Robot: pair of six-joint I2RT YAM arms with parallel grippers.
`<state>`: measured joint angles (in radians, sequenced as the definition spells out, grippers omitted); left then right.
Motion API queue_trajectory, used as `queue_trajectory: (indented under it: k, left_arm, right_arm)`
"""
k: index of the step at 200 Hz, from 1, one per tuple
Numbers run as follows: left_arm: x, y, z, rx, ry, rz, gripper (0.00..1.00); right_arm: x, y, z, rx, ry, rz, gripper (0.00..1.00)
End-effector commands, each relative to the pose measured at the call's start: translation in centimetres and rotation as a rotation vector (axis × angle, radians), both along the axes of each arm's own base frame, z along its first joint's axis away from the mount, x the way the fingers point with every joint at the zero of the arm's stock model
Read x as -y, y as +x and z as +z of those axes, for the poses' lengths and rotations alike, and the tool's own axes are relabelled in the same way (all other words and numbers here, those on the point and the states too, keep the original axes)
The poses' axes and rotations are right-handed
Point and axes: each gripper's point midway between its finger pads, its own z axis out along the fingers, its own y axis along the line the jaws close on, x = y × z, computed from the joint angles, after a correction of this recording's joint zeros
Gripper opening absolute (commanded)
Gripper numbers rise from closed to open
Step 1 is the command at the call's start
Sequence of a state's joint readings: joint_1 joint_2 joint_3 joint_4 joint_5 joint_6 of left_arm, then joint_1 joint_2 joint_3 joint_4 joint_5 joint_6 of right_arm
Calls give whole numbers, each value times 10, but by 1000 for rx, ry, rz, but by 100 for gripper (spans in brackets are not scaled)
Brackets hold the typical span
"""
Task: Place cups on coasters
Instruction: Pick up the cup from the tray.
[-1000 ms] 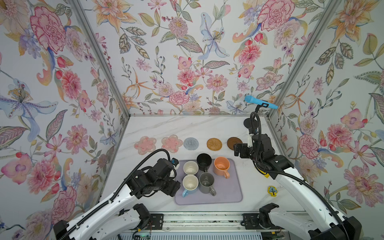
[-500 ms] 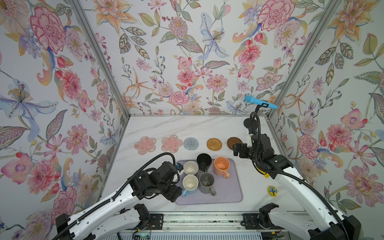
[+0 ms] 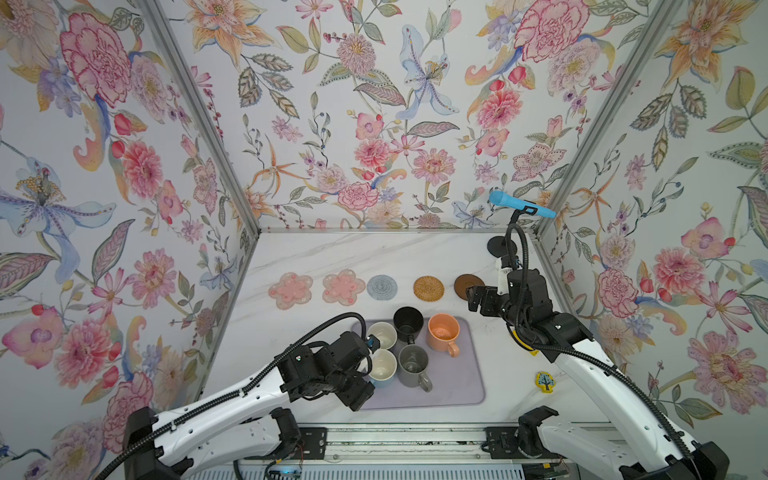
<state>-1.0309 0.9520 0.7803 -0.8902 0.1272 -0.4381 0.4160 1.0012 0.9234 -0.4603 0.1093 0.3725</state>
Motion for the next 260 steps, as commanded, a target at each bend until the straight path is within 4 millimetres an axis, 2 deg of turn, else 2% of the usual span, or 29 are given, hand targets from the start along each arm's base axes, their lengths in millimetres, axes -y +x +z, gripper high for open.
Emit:
queue_trajectory:
  k: [1,31,54,106,143,173,211,230,260]
  left_arm:
    - [8,-2,-7,-1,-14,-6,84]
    - [15,-1,-12,1,-29,-5,84]
    - [20,2,-11,10,-47,0,80]
    - [19,-3,-30,-8,21,3,78]
    - [22,-2,-26,-6,-9,16,73]
    - [26,-2,-29,-11,-19,25,58]
    - [25,-4,-37,-21,-2,35,55]
    - [28,-3,-36,-19,-15,42,48]
    - [29,0,-38,-16,-9,59,43]
  right_arm:
    - [-4,-2,3,-5,26,5,96]
    - [-3,-2,0,-11,18,-1,96]
    - [-3,-2,0,-11,21,1,96]
    - [-4,-2,1,-8,21,7,96]
    - [-3,-5,-4,-15,15,13,93]
    - [-4,-5,-5,-20,19,16,92]
    - [-4,-6,-7,-23,17,15,92]
    - [-4,-6,-7,-23,15,15,92]
    - [-3,-6,-6,-19,11,15,92]
